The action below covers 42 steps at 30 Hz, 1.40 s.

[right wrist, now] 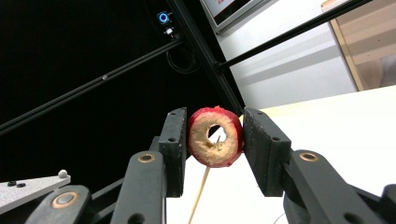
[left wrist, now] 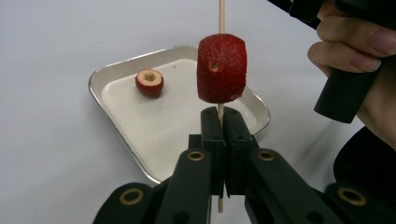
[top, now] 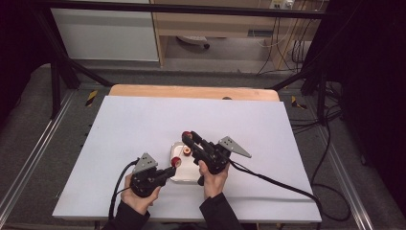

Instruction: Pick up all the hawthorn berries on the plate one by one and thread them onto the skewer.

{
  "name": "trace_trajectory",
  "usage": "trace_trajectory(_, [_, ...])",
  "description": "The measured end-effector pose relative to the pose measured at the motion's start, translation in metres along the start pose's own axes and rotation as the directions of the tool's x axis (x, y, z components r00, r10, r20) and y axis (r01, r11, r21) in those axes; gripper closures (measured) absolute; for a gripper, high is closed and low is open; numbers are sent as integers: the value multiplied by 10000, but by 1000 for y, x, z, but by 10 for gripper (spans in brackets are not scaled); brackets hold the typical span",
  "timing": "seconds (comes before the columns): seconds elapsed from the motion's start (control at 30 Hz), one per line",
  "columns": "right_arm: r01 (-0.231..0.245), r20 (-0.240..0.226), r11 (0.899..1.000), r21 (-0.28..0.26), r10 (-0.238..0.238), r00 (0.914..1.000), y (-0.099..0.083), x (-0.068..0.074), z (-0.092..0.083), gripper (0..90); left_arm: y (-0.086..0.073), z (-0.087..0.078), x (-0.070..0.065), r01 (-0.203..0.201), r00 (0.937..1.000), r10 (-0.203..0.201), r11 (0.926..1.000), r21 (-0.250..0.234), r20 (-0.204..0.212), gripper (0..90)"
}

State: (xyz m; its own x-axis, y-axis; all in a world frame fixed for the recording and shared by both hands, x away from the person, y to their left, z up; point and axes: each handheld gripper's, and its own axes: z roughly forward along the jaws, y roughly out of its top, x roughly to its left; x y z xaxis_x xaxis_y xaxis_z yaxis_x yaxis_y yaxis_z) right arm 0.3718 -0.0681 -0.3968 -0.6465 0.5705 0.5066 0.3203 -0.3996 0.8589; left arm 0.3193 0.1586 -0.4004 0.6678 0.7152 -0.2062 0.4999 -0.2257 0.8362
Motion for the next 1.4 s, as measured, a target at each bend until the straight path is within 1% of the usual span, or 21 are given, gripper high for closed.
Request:
trace_trajectory(0.07, [-174,-27,9998,-18,174,9998,0,0,1,620,0,0,-2,-104,9999,104,9999,-21,-128,887])
trace_trajectory(0.1, [-442,-115,9990,69,443,9990,-1,-1,1,620,0,0,-2,-106,9998,105,9999,-44,-189,887])
trace_trajectory(0.17, [-624,-31,9980,82,624,9980,-4,-1,2,621,0,1,-2,-173,9991,175,9998,50,-374,888])
trace_trajectory(0.2, [-772,-10,9969,121,773,9970,-5,0,2,621,-1,1,0,-115,9991,113,9999,-39,-404,888])
trace_trajectory(0.23, [-762,46,9971,80,762,9971,-6,0,2,621,-2,1,1,-112,9988,110,9999,-46,-471,888])
trace_trajectory(0.33, [-940,93,9955,77,939,9955,-6,0,2,622,-2,2,0,-164,9990,160,9998,-85,-406,888])
trace_trajectory(0.4, [-1218,20,9924,165,1218,9926,-8,0,3,623,-1,3,-3,-195,9992,194,9998,-37,-363,888])
trace_trajectory(0.47, [-1221,47,9923,212,1220,9925,-9,0,3,624,-2,4,-3,-207,9992,206,9998,-5,-351,888])
trace_trajectory(0.5, [-1184,86,9927,238,1182,9930,-9,0,3,624,-2,5,-2,-108,9995,108,9999,-11,-297,888])
trace_trajectory(0.63, [-1185,40,9925,306,1185,9930,-8,2,1,626,-2,5,-1,-94,9998,91,9999,-128,-182,888])
trace_trajectory(0.67, [-1090,43,9936,293,1089,9940,-8,2,1,626,-2,5,-2,-95,9997,90,9997,-212,-227,889])
trace_trajectory(0.77, [-1008,3,9948,148,1009,9949,-7,2,0,627,-2,4,-3,21,9998,-29,9990,-450,-180,889])
trace_trajectory(0.83, [-1035,11,9946,-52,1035,9946,-8,4,0,628,-2,6,-4,169,9999,-170,9989,-432,-13,889])
trace_trajectory(0.87, [-1028,-3,9946,-104,1028,9947,-10,4,0,628,-2,7,-4,144,9999,-144,9991,-387,-12,889])
trace_trajectory(0.93, [-796,57,9968,-72,797,9968,-12,5,-2,629,-3,8,-4,322,9994,-319,9992,-255,117,889])
trace_trajectory(1.0, [-671,55,9977,-18,672,9977,-12,5,-3,629,-4,9,-5,188,9998,-186,9992,-367,47,889])
trace_trajectory(1.1, [-724,-172,9973,-95,722,9972,-5,2,-2,628,0,3,-8,8,9999,-21,9967,-810,-158,890])
trace_trajectory(1.2, [-847,-232,9956,-396,838,9962,-4,3,-1,629,1,1,-7,-26,9998,9,9958,-912,-189,890])
trace_trajectory(1.27, [-969,-171,9940,-516,962,9952,-6,2,0,629,0,1,-6,-60,9998,44,9962,-863,-183,890])
trace_trajectory(1.37, [-1316,-206,9892,-651,1305,9912,-10,-1,3,630,0,-1,-5,-266,9990,237,9967,-773,-375,890])
trace_trajectory(1.4, [-1414,-177,9877,-662,1405,9899,-10,-2,4,630,-1,1,-4,-277,9991,260,9983,-512,-332,891])
